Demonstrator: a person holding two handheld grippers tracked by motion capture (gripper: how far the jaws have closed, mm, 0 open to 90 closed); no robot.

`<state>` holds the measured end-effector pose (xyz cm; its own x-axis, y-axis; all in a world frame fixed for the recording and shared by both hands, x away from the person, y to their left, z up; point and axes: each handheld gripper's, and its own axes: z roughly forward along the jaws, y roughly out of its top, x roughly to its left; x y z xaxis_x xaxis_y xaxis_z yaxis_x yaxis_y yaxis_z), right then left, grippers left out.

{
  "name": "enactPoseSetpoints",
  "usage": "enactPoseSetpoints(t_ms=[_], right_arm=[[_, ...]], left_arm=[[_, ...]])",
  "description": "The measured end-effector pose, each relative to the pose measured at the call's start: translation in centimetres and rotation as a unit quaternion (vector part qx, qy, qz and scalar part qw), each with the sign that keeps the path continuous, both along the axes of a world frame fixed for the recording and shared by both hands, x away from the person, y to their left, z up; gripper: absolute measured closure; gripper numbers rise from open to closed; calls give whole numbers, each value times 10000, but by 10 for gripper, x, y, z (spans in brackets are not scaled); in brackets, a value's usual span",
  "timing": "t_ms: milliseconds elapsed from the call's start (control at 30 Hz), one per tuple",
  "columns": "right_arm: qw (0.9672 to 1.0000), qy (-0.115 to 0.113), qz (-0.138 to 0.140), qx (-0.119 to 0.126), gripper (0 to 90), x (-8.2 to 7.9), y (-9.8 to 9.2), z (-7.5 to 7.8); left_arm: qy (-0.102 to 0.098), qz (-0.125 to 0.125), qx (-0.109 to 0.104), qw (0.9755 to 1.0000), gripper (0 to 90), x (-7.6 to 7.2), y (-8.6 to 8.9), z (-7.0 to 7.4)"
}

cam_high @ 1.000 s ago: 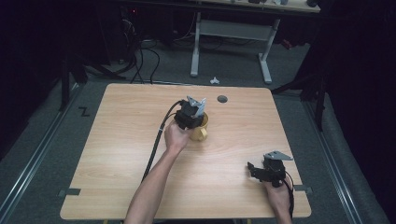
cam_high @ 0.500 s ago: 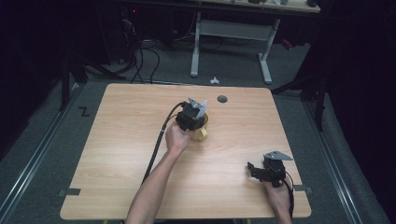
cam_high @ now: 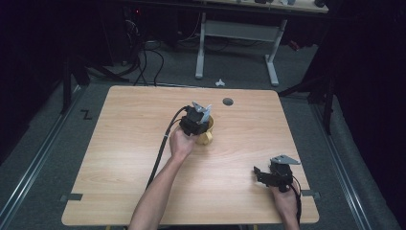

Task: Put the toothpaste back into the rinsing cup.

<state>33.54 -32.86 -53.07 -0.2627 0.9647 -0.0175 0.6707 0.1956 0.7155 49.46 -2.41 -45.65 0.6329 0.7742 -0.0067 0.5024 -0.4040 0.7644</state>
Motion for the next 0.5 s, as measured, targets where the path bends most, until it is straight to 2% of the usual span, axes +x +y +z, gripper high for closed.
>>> enactPoseSetpoints(t_ms=[500], right_arm=[[10000, 1, -4, 2, 225, 0, 0, 0]], left_arm=[[-10, -4, -19, 10000, 604, -4, 9, 1]])
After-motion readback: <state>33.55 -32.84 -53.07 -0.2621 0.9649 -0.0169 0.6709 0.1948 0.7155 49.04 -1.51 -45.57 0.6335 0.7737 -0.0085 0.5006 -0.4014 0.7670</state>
